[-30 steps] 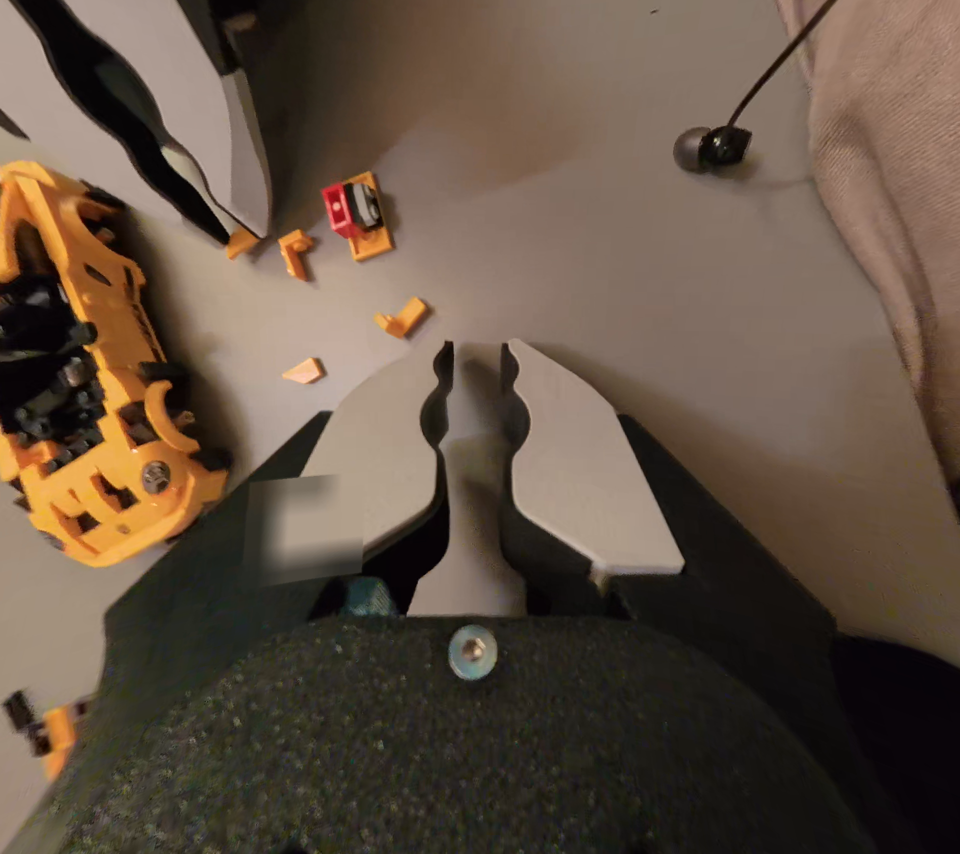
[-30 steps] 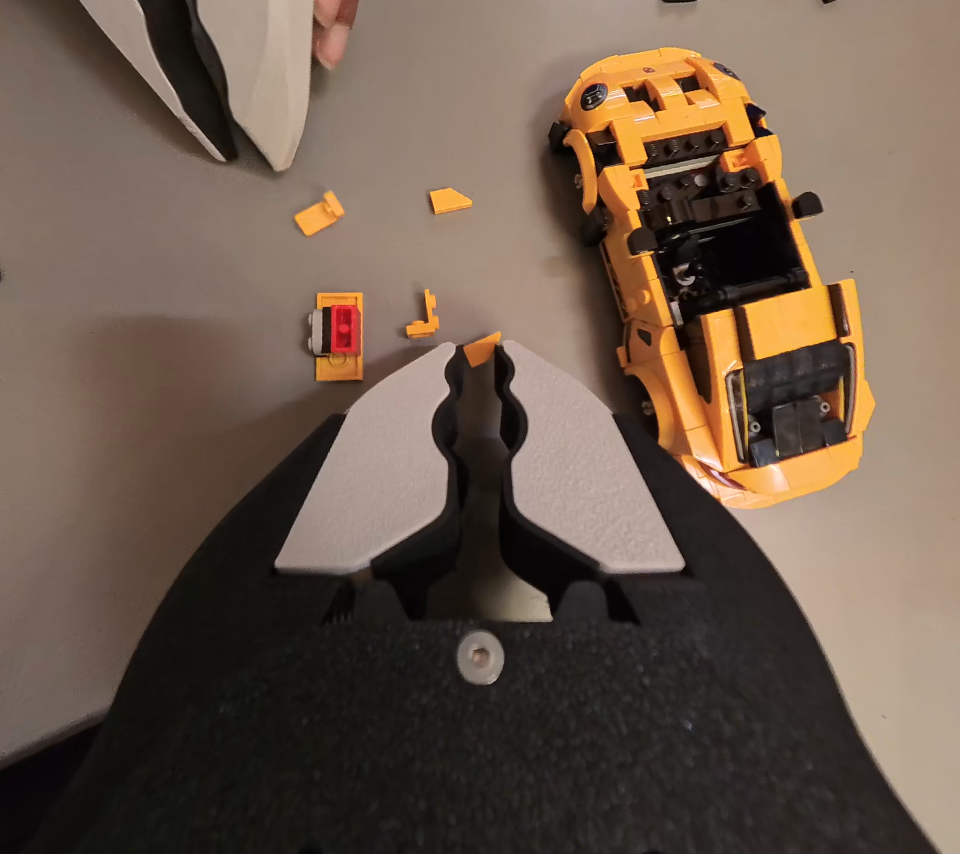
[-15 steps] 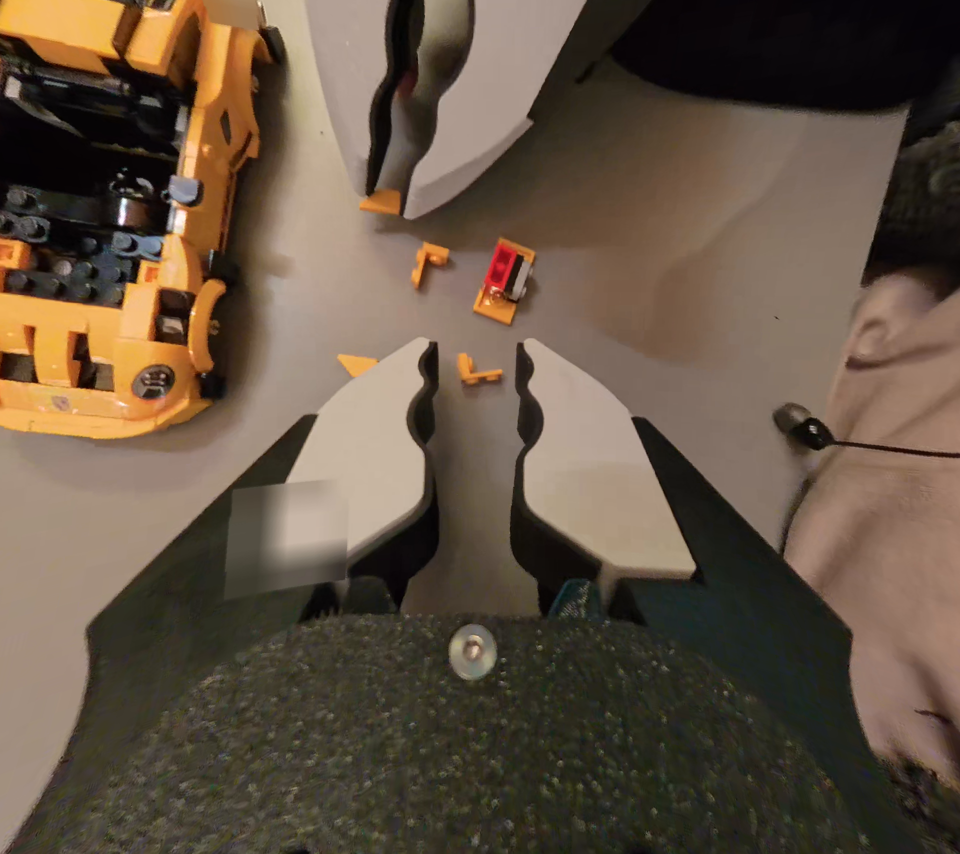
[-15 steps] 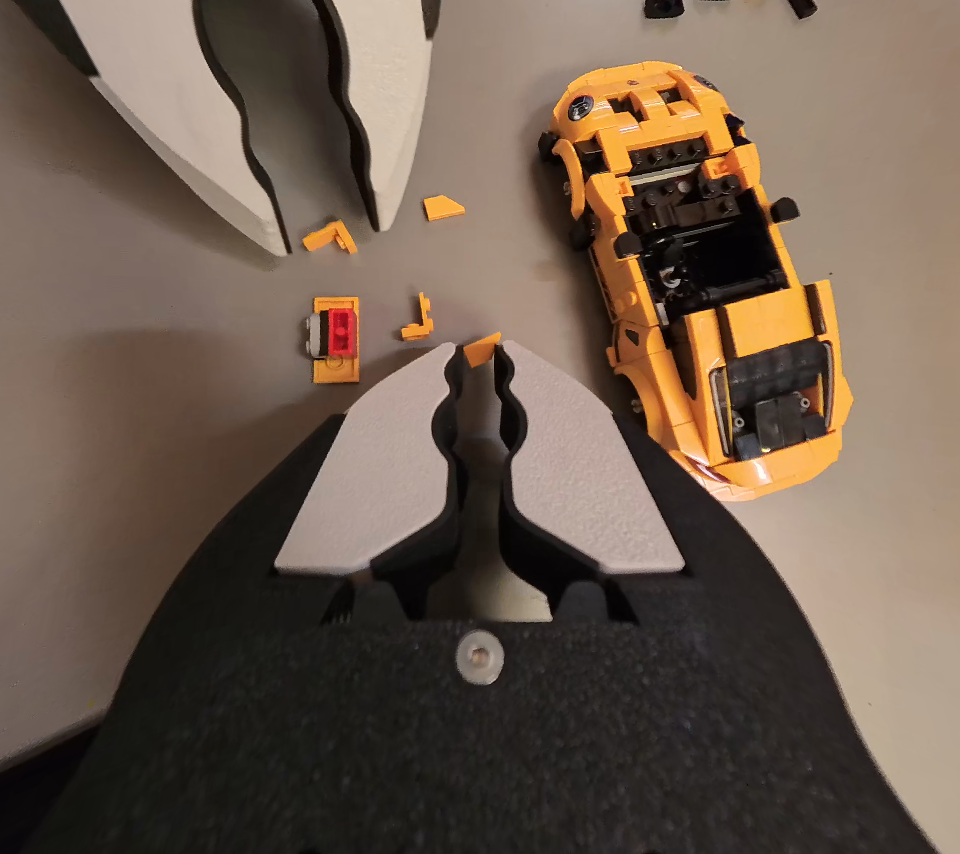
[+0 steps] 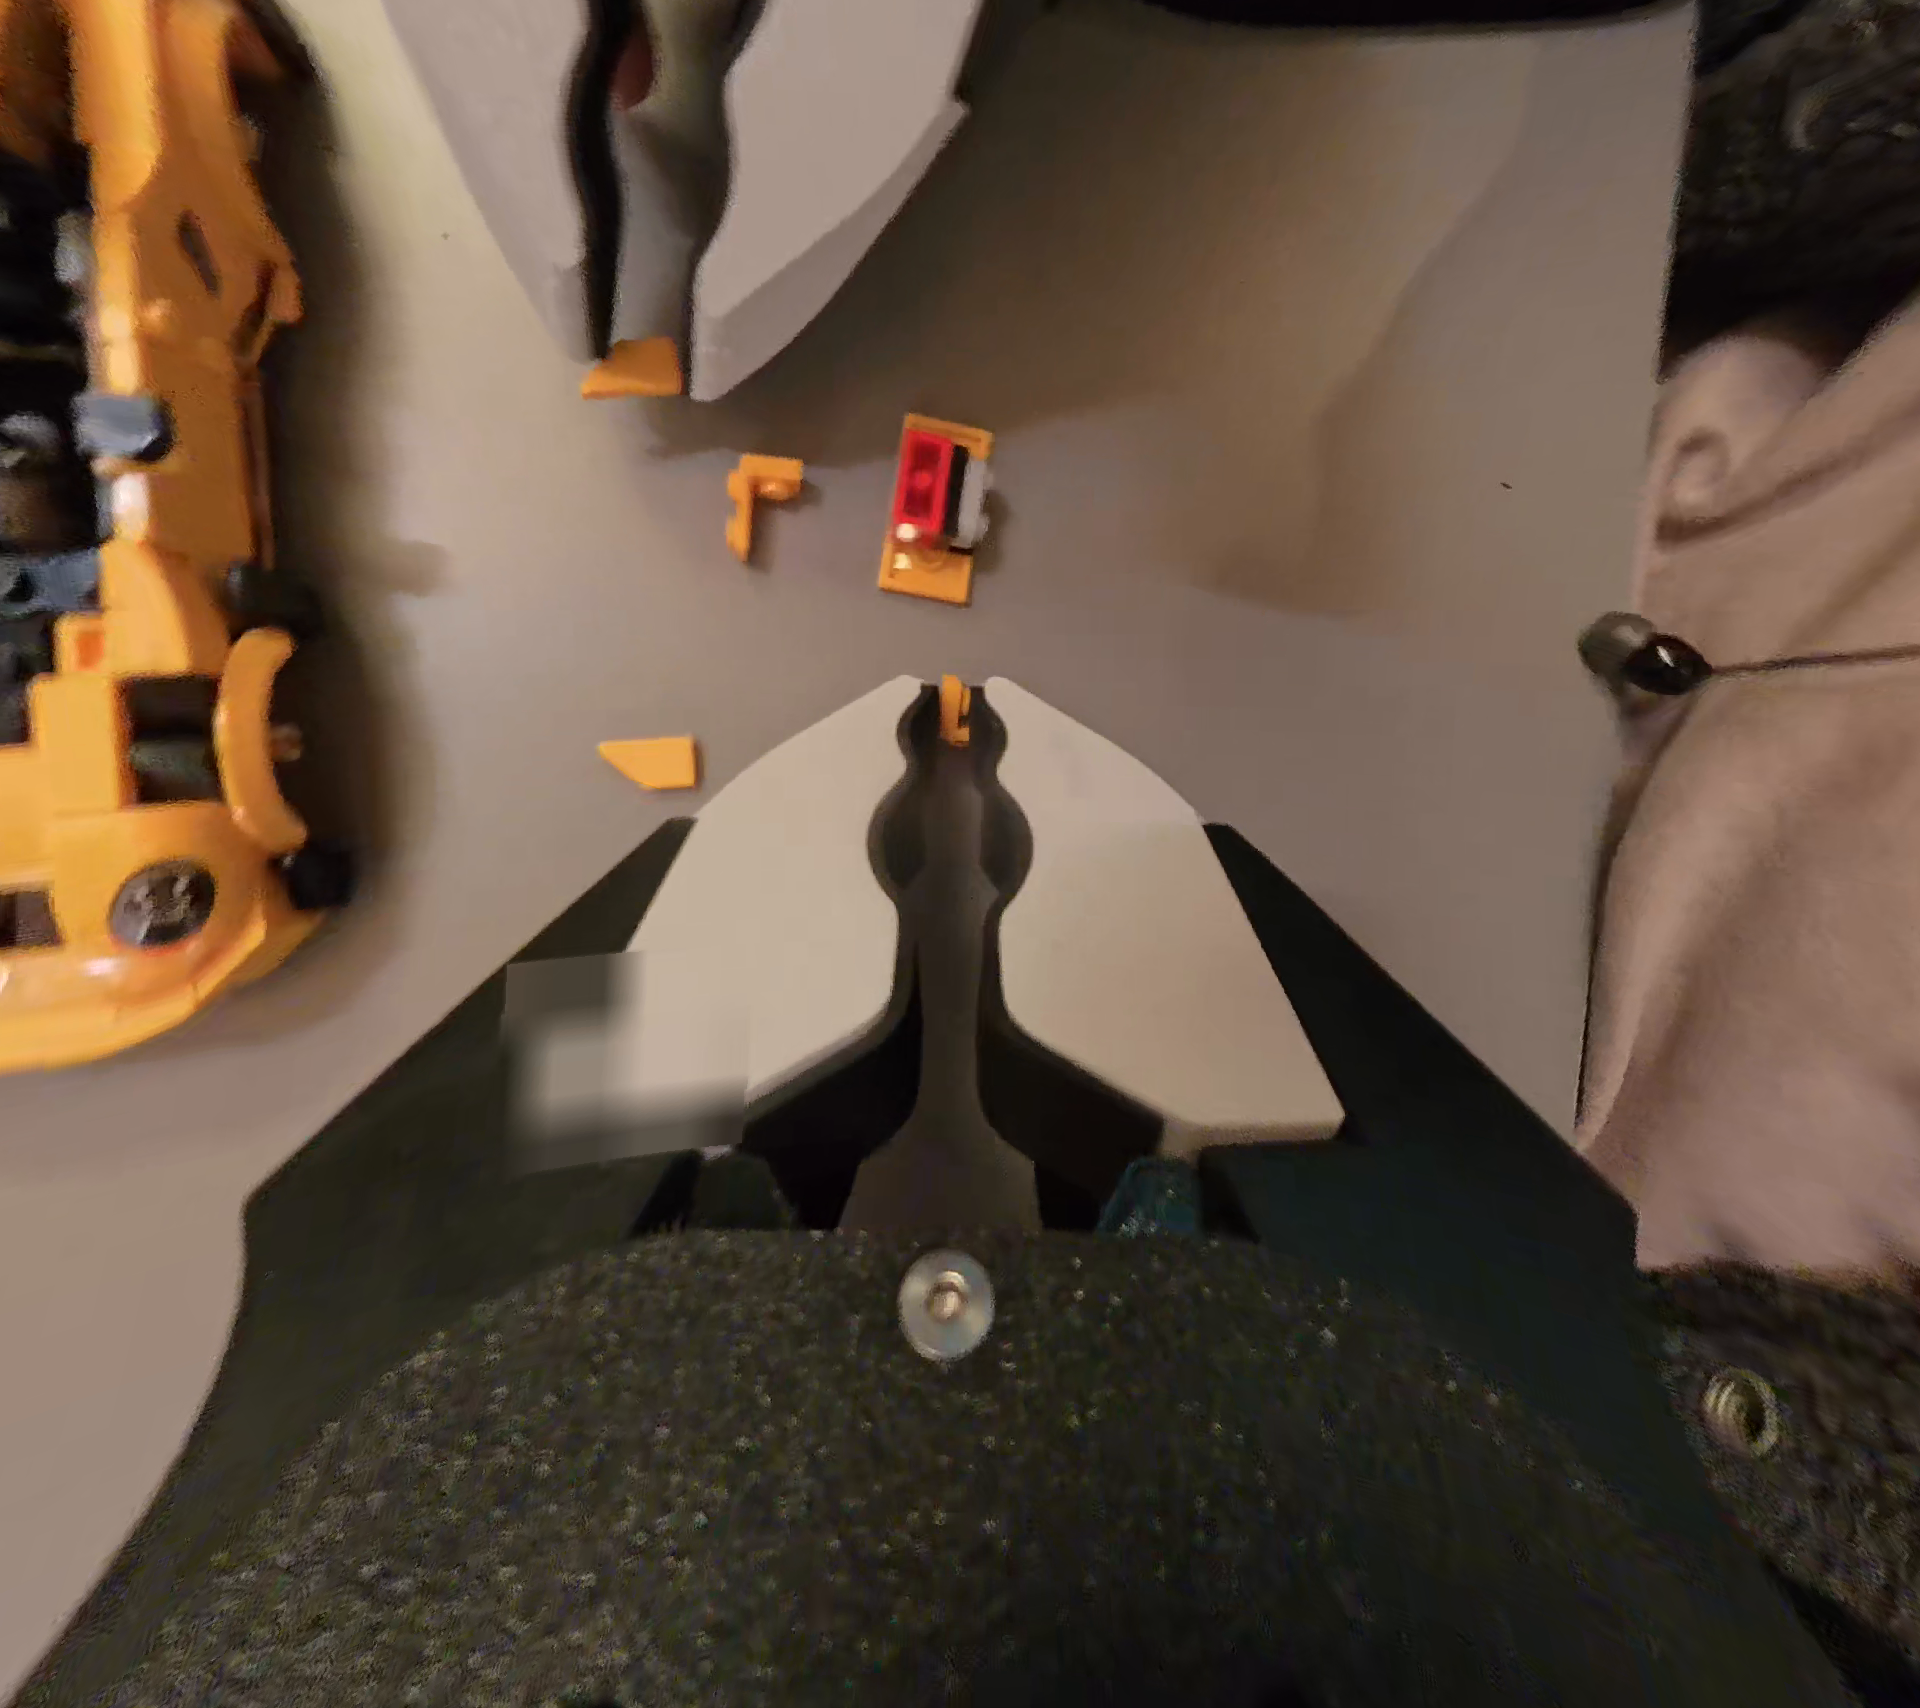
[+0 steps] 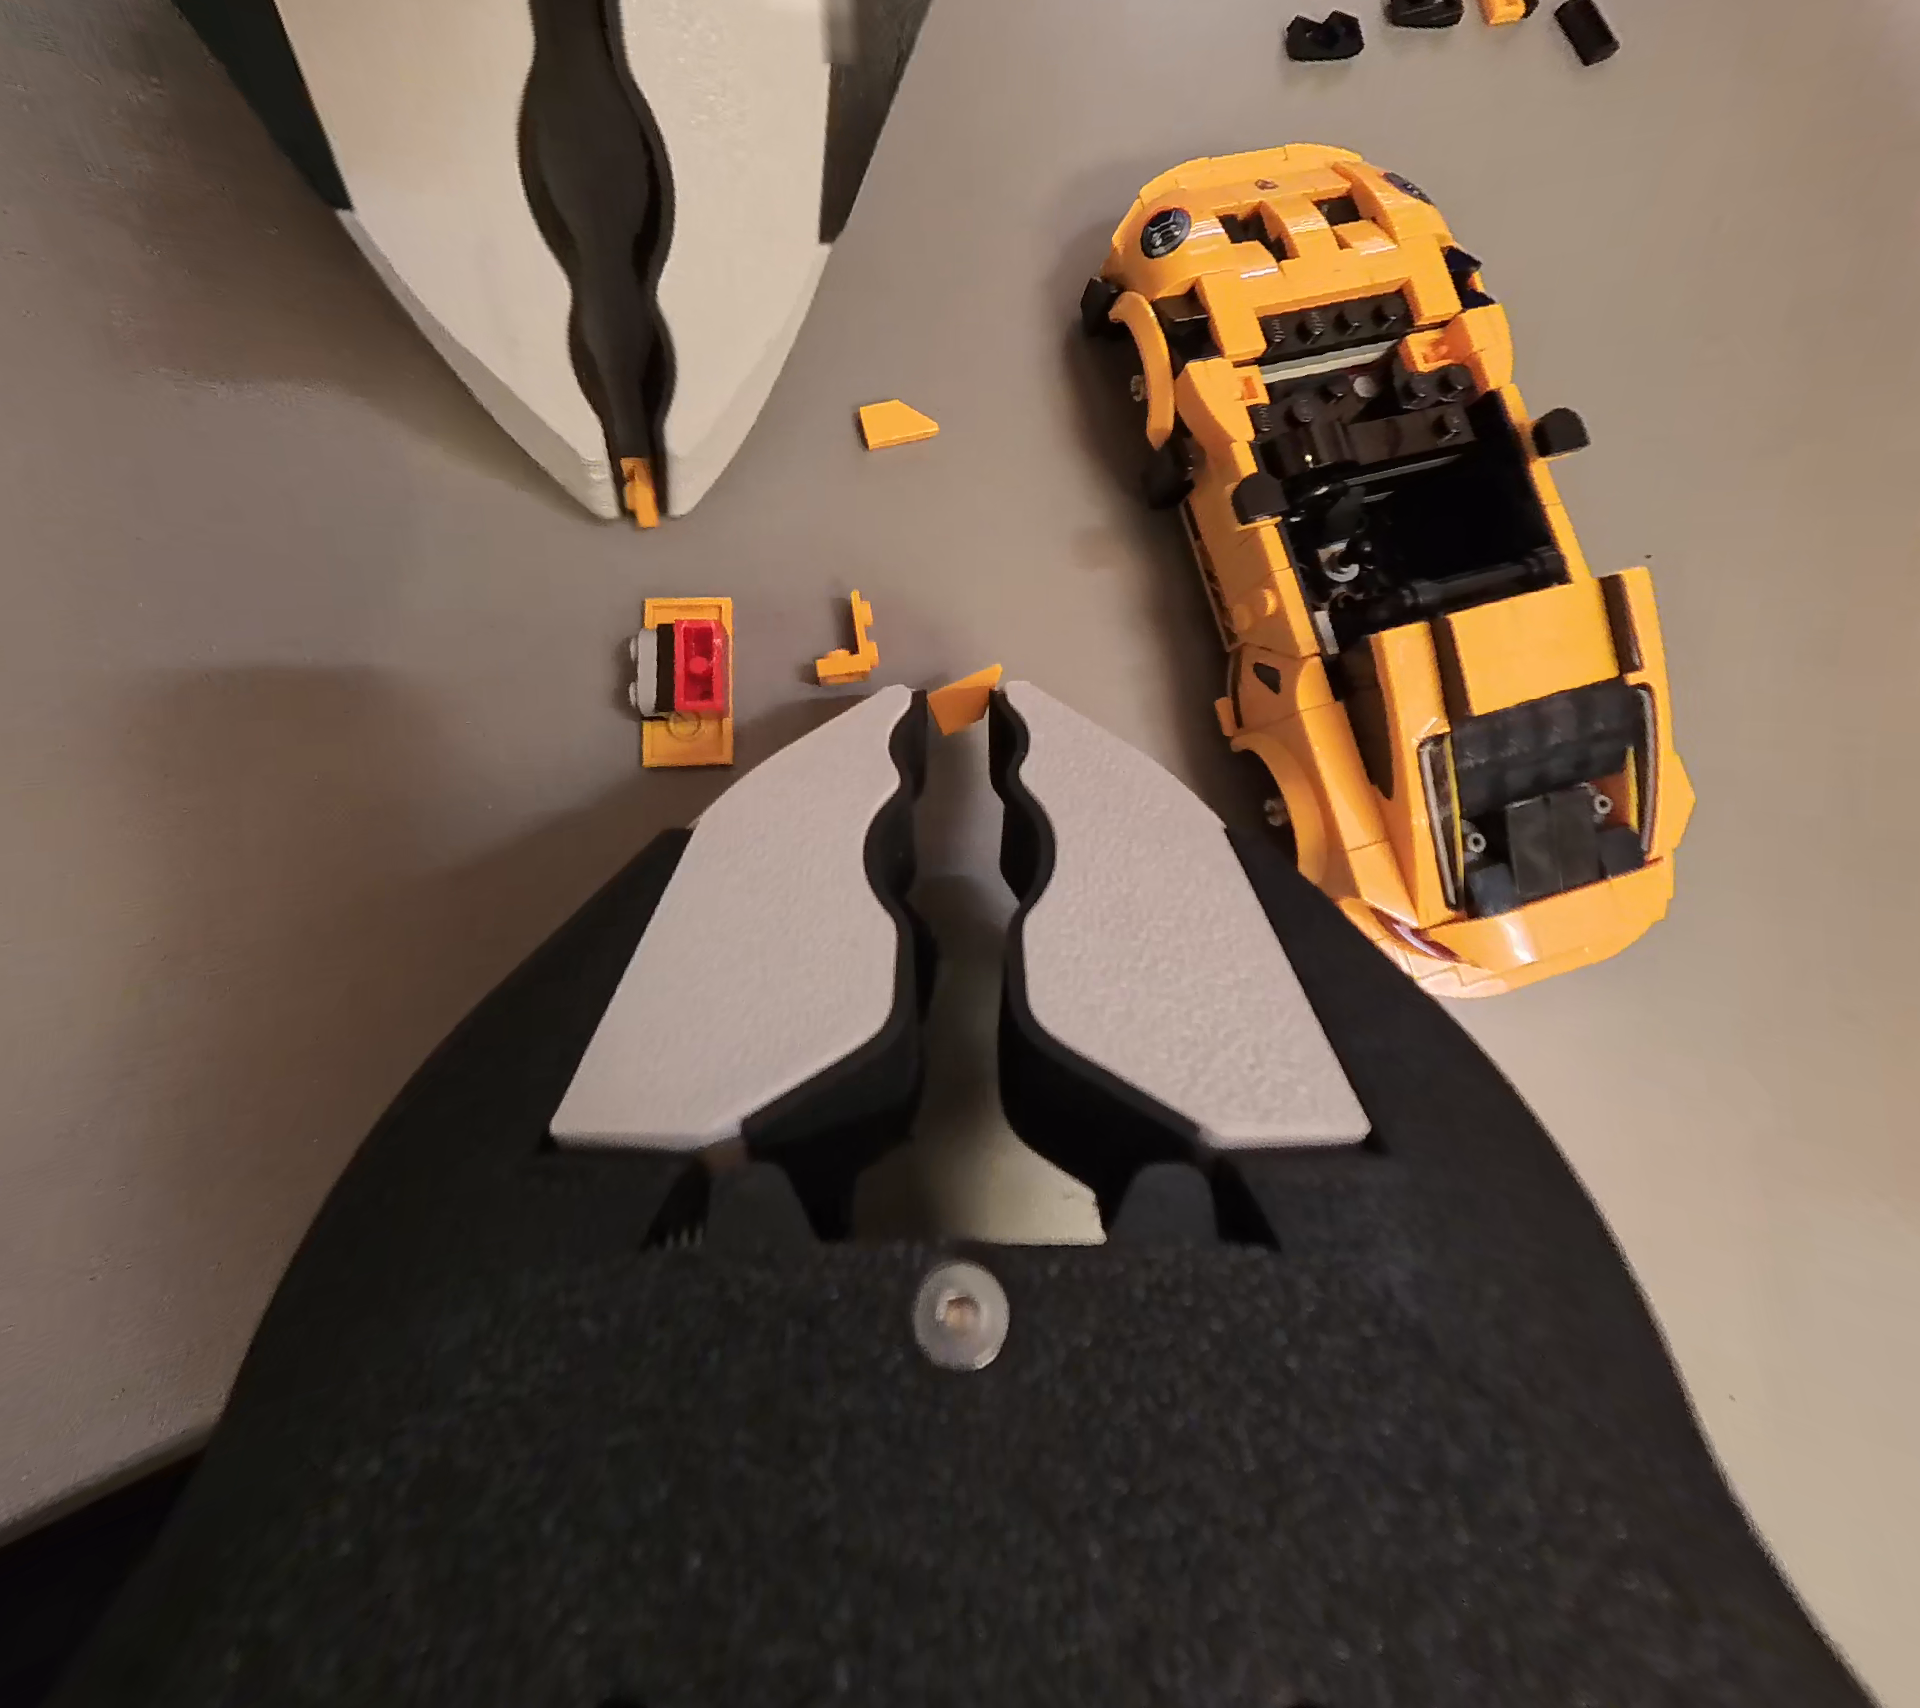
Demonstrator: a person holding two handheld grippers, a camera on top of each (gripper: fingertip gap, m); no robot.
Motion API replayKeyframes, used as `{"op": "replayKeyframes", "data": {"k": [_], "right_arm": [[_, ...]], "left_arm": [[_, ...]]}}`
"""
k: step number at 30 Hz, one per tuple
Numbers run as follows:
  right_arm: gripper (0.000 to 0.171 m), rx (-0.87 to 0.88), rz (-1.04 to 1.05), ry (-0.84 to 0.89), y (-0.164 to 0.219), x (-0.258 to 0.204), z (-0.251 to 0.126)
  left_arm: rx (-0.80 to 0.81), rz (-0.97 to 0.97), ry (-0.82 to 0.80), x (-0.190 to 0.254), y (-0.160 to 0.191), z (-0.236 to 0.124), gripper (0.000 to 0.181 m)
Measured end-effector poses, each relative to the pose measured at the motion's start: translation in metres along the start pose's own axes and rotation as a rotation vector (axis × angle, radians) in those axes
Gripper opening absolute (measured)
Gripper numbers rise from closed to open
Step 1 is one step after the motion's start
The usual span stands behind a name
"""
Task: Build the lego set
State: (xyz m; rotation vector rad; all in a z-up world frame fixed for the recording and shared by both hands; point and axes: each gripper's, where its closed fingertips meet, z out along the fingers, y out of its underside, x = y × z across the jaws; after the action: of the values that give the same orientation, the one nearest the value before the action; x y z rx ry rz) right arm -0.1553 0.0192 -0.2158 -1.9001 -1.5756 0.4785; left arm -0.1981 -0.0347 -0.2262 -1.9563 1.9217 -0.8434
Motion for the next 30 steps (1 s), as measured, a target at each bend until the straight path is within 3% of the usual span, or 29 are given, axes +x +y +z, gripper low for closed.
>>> {"op": "replayKeyframes", "data": {"k": [11,20,27,30], "right_arm": [[0.011,0.016,0.024,-0.008,0.002,0.002,-0.001],[0.011,0.027,0.026,-0.009,0.001,0.002,-0.002],[0.011,0.095,0.023,-0.014,-0.011,0.001,-0.007],[0.011,0.155,0.015,-0.034,-0.022,-0.003,-0.010]], "left_arm": [[0.056,0.300,0.187,0.008,-0.004,0.005,0.009],[0.129,0.269,0.053,-0.018,-0.009,-0.015,0.018],[0.317,0.155,-0.183,-0.052,-0.022,-0.045,0.017],[0.383,0.151,-0.210,-0.049,-0.026,-0.052,0.017]]}}
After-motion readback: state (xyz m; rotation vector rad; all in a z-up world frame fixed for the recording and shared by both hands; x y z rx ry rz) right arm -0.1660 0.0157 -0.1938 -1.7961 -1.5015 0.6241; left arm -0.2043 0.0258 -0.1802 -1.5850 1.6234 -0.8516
